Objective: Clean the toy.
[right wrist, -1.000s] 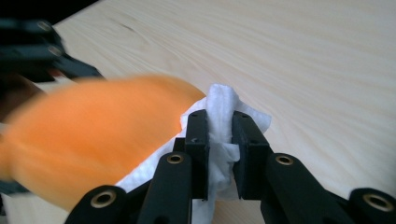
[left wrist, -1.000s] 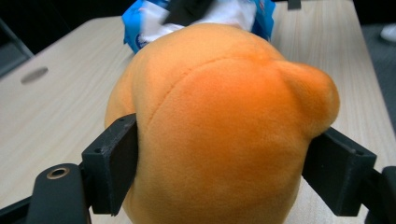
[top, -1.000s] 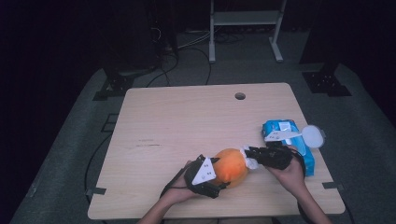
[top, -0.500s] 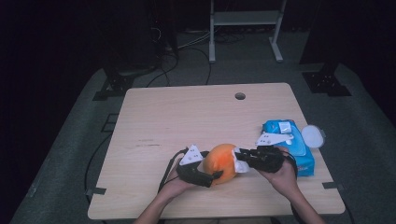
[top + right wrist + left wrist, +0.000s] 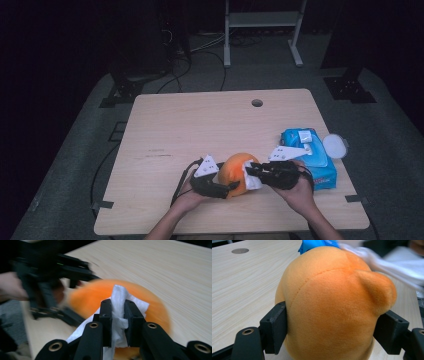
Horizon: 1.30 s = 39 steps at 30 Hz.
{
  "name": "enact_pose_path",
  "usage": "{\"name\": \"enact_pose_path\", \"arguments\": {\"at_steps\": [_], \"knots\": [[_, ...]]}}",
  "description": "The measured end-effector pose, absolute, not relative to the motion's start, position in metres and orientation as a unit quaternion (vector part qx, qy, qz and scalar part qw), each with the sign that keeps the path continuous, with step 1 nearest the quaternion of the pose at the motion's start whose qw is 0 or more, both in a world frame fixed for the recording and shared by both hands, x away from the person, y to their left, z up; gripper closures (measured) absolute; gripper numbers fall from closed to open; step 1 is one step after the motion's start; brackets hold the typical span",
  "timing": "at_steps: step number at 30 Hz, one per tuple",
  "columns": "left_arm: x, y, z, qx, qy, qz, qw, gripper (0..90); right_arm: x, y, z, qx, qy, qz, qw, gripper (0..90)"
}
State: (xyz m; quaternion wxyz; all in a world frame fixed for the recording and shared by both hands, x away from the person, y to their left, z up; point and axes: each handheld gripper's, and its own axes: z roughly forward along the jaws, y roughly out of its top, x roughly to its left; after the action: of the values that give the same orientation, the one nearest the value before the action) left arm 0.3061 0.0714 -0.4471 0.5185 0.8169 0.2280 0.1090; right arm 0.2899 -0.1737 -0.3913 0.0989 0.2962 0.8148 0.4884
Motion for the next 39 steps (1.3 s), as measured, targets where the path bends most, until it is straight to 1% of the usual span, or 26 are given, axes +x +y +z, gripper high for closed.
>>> {"name": "enact_pose_path", "arguments": {"at_steps": [3,5,12,16,17,18,20,21,22,23,24,25,30,31,32,33,34,35,38,39], "knots": [[0.304,0.067,-0.446,0.820,0.224,0.118,0.514,21.5,0.281,-0.158,-0.387,0.266,0.823,0.494,0.091,77.2],[0.303,0.068,-0.447,0.820,0.224,0.120,0.513,20.9,0.277,-0.150,-0.387,0.250,0.829,0.489,0.102,77.2],[0.304,0.066,-0.447,0.816,0.226,0.122,0.518,21.2,0.283,-0.161,-0.390,0.272,0.821,0.492,0.102,77.2],[0.302,0.063,-0.448,0.819,0.220,0.130,0.513,20.9,0.271,-0.147,-0.386,0.237,0.828,0.499,0.095,77.1],[0.302,0.064,-0.447,0.820,0.221,0.130,0.512,20.9,0.270,-0.145,-0.386,0.231,0.832,0.493,0.109,77.1],[0.302,0.064,-0.447,0.820,0.221,0.130,0.512,20.9,0.270,-0.145,-0.386,0.231,0.832,0.493,0.109,77.1],[0.302,0.066,-0.448,0.818,0.226,0.125,0.514,21.1,0.272,-0.148,-0.387,0.234,0.832,0.490,0.114,77.1],[0.304,0.069,-0.448,0.818,0.226,0.121,0.515,21.1,0.277,-0.155,-0.388,0.247,0.828,0.486,0.130,77.1],[0.304,0.069,-0.448,0.818,0.226,0.121,0.515,21.2,0.277,-0.155,-0.388,0.247,0.828,0.486,0.130,77.1],[0.304,0.069,-0.449,0.816,0.228,0.118,0.518,21.2,0.283,-0.165,-0.391,0.268,0.825,0.477,0.140,76.9],[0.305,0.070,-0.449,0.815,0.230,0.117,0.519,21.2,0.283,-0.165,-0.391,0.268,0.825,0.477,0.140,76.9],[0.306,0.071,-0.449,0.814,0.232,0.115,0.520,21.1,0.291,-0.176,-0.396,0.288,0.821,0.473,0.141,76.8],[0.307,0.072,-0.450,0.813,0.232,0.114,0.522,20.7,0.307,-0.197,-0.408,0.333,0.810,0.465,0.129,76.8],[0.307,0.072,-0.450,0.813,0.231,0.114,0.522,18.8,0.312,-0.204,-0.412,0.349,0.808,0.458,0.127,76.8],[0.307,0.071,-0.450,0.813,0.233,0.116,0.521,18.8,0.312,-0.204,-0.412,0.349,0.808,0.458,0.127,76.8],[0.306,0.070,-0.450,0.812,0.236,0.117,0.521,13.6,0.316,-0.208,-0.416,0.359,0.806,0.456,0.119,76.8],[0.306,0.068,-0.451,0.811,0.235,0.118,0.522,13.6,0.316,-0.208,-0.416,0.359,0.806,0.456,0.119,76.8],[0.304,0.066,-0.451,0.813,0.232,0.125,0.519,9.0,0.318,-0.209,-0.418,0.363,0.804,0.458,0.111,76.7],[0.302,0.064,-0.452,0.815,0.228,0.131,0.516,9.5,0.317,-0.208,-0.417,0.362,0.804,0.458,0.113,76.7],[0.302,0.065,-0.452,0.815,0.228,0.130,0.517,12.0,0.317,-0.208,-0.416,0.361,0.805,0.457,0.115,76.7]]}}
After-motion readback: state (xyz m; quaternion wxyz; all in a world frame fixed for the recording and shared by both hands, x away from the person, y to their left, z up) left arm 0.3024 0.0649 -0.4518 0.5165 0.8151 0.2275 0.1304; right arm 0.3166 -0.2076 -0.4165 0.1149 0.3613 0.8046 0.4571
